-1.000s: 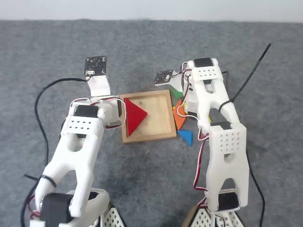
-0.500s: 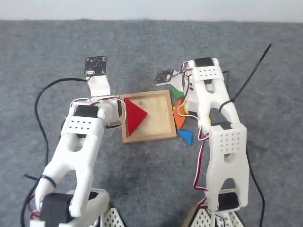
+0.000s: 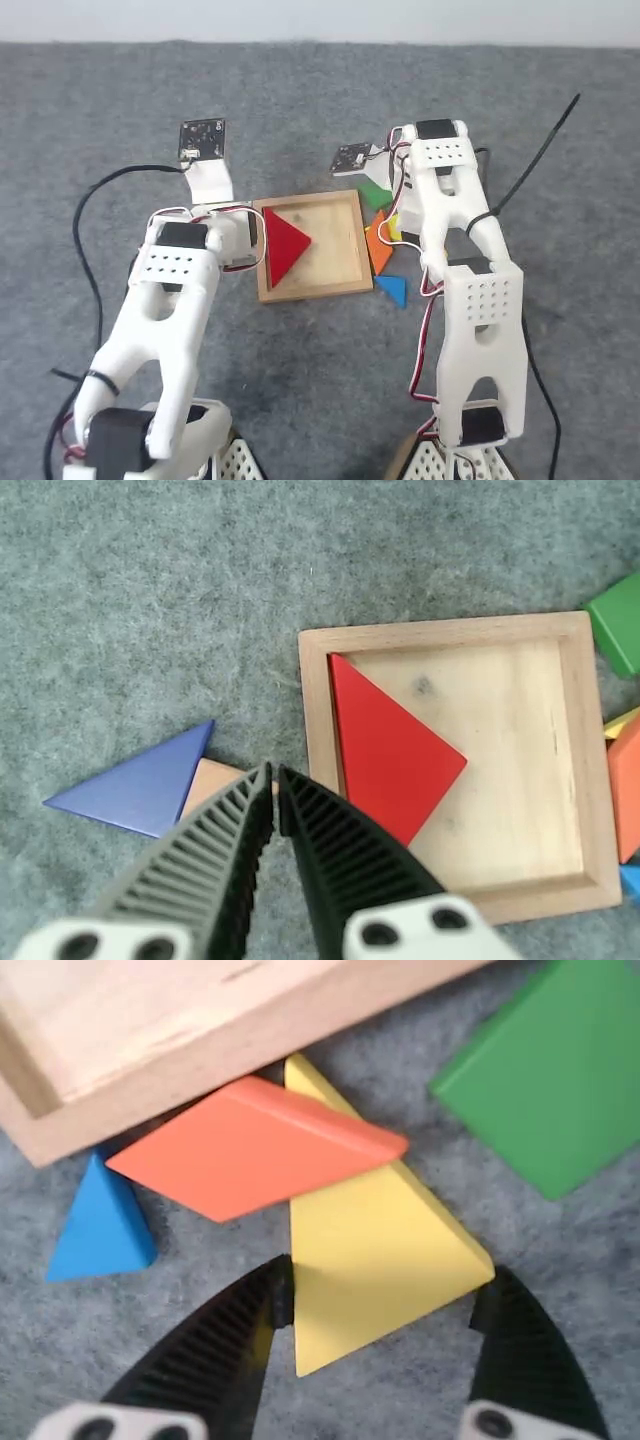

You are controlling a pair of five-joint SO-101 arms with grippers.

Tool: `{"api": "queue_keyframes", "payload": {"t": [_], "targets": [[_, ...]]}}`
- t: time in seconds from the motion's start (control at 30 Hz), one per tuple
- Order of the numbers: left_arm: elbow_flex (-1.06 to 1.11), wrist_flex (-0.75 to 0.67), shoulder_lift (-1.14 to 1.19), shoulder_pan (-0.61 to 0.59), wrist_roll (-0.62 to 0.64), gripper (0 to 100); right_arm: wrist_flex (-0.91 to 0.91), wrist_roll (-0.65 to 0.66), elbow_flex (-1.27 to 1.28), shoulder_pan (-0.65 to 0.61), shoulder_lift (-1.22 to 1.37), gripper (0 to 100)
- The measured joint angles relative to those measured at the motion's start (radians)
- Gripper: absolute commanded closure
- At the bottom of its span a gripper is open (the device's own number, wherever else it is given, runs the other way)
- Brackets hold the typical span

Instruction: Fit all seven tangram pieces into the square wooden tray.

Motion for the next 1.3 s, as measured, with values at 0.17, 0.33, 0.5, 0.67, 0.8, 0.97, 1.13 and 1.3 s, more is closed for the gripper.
{"api": "queue_keyframes", "payload": {"t": [0.17, 0.33, 0.5, 0.67, 0.8, 0.97, 1.13, 1.3], "targets": [[0.0, 0.0, 0.0, 0.0, 0.0, 98, 0.003, 0.032, -0.002, 0.012, -0.002, 88.2], [0.0, 0.0, 0.0, 0.0, 0.0, 98, 0.008, 0.038, -0.002, 0.018, -0.002, 88.3], [0.0, 0.0, 0.0, 0.0, -0.009, 98, 0.02, 0.044, -0.002, 0.018, -0.002, 88.7], [0.0, 0.0, 0.0, 0.0, -0.017, 98, 0.021, 0.046, 0.0, 0.044, -0.002, 96.6], [0.0, 0.0, 0.0, 0.0, -0.017, 98, 0.049, 0.046, 0.017, 0.106, 0.0, 98.3], [0.0, 0.0, 0.0, 0.0, -0.017, 98, 0.104, 0.091, 0.02, 0.219, -0.011, 98.9], [0.0, 0.0, 0.0, 0.0, -0.017, 98, 0.109, 0.049, 0.02, 0.284, -0.092, 98.9], [0.0, 0.0, 0.0, 0.0, -0.017, 98, 0.046, -0.196, 0.02, 0.167, -0.106, 98.9]]}}
